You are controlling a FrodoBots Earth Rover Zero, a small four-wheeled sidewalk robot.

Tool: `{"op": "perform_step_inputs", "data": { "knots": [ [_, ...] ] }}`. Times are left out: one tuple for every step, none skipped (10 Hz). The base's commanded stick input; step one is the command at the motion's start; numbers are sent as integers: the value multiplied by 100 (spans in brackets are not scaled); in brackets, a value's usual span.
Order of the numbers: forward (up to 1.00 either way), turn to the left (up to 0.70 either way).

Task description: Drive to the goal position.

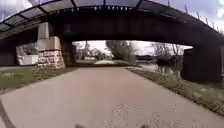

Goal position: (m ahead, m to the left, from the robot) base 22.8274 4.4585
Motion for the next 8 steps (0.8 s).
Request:
{"op": "perform_step_inputs", "data": {
  "knots": [
    [100,0],
    [100,0],
    [100,0],
    [100,0],
    [100,0],
    [100,0],
    [100,0],
    [100,0]
  ]
}}
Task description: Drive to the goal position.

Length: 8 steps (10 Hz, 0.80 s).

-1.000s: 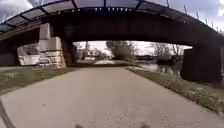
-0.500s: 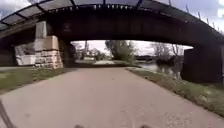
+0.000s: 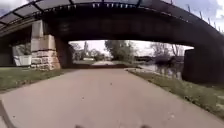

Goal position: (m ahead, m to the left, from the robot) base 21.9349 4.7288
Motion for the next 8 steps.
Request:
{"op": "perform_step_inputs", "data": {
  "knots": [
    [100,0],
    [100,0],
    [100,1],
    [100,23],
    [100,35],
    [100,40],
    [100,0],
    [100,0]
  ]
}}
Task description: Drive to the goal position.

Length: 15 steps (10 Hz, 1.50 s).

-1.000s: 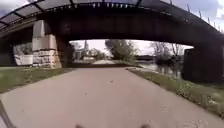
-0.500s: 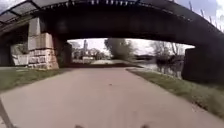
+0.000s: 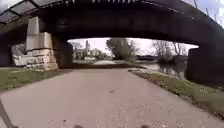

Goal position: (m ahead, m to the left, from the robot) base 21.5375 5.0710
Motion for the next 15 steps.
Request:
{"op": "perform_step_inputs", "data": {
  "knots": [
    [100,0],
    [100,0],
    [100,0],
    [100,1],
    [100,10],
    [100,32],
    [100,40],
    [100,37],
    [100,0],
    [100,0],
    [100,0],
    [100,0],
    [100,0],
    [100,0],
    [100,0]
  ]
}}
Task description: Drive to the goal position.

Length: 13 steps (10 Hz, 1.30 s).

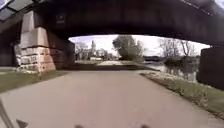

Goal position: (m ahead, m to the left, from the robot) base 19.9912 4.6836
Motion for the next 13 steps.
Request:
{"op": "perform_step_inputs", "data": {
  "knots": [
    [100,0],
    [100,0],
    [100,0],
    [100,0],
    [100,0],
    [100,0],
    [100,0],
    [100,0],
    [100,0],
    [100,0],
    [100,0],
    [100,0],
    [100,0]
  ]
}}
